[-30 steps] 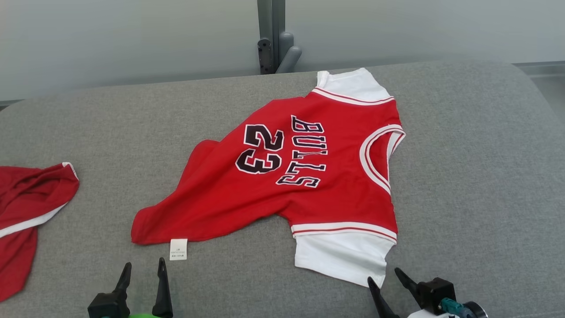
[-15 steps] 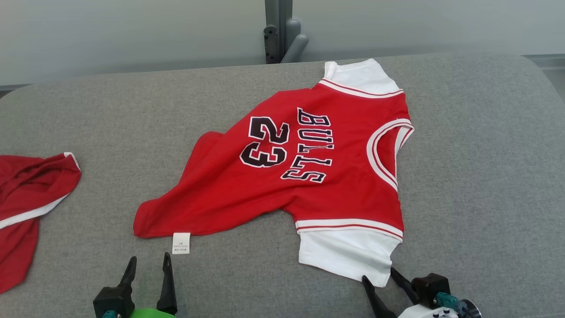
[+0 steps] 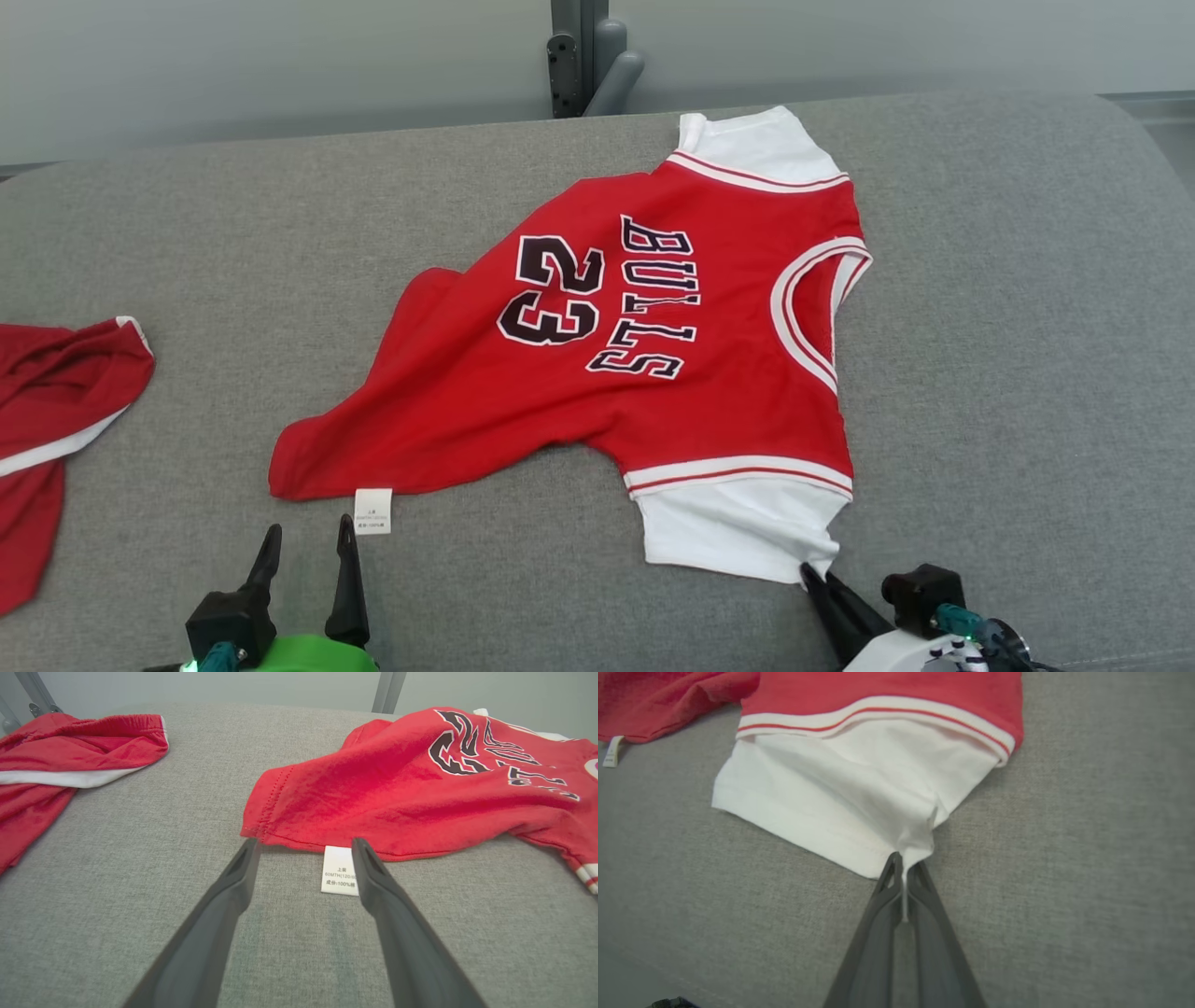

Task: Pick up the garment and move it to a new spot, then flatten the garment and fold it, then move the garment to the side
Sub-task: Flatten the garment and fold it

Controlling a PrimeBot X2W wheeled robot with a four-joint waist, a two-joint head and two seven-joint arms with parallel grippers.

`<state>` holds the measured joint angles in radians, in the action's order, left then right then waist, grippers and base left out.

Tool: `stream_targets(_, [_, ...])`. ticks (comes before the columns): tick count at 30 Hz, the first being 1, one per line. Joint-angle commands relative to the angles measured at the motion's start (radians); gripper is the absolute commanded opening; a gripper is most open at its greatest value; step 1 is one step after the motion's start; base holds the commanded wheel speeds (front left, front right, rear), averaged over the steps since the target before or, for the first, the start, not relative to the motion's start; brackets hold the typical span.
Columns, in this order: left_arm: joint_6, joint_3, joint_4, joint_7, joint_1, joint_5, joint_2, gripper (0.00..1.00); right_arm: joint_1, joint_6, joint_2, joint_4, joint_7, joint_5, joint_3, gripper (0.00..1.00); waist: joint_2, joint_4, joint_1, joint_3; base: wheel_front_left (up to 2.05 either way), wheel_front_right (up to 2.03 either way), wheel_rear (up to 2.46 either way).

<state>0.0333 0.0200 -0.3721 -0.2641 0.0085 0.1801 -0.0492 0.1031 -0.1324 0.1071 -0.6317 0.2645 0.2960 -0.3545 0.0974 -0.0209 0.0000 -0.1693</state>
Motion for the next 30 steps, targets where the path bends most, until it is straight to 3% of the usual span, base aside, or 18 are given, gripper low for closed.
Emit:
stream_targets(1, [-0.007,-0.006,0.002,-0.001,-0.02,0.003,-0.002,1.0,-0.01,0.003,0.025,0.0,-0.003,0.009,0.005,0.0,0.0,-0.008,0.0,-0.009,0.0,0.0,0.0])
stream_targets(14, [-0.003,-0.059,-0.026,-0.001,-0.061,0.056,-0.002,1.0,-0.031,0.003,0.174,0.083,-0.003,0.085,-0.012,0.0,0.0,-0.071,0.0,-0.062,0.0,0.0,0.0])
stream_targets(25, [0.012,-0.063,-0.094,-0.001,-0.089,0.077,-0.003,1.0,0.0,0.003,0.178,0.106,-0.003,0.089,-0.012,0.0,0.0,-0.09,0.0,-0.091,0.0,0.0,0.0])
stream_targets(26, [0.012,-0.064,-0.1,-0.001,-0.089,0.08,-0.003,0.92,0.001,0.003,0.178,0.109,-0.003,0.088,-0.011,0.0,0.0,-0.09,0.0,-0.092,0.0,0.0,0.0])
stream_targets(27, [0.008,-0.068,-0.103,-0.001,-0.09,0.085,-0.003,0.47,0.002,0.003,0.176,0.111,-0.003,0.087,-0.011,0.0,0.0,-0.091,0.0,-0.092,0.0,0.0,0.0])
stream_targets(29, [0.005,-0.072,-0.101,-0.001,-0.095,0.092,-0.003,0.22,0.005,0.003,0.176,0.115,-0.003,0.087,-0.011,0.0,0.0,-0.093,0.0,-0.092,0.0,0.0,0.0])
stream_targets(30, [0.005,-0.072,-0.101,-0.001,-0.095,0.092,-0.003,0.22,0.005,0.003,0.176,0.115,-0.003,0.087,-0.011,0.0,0.0,-0.093,0.0,-0.092,0.0,0.0,0.0])
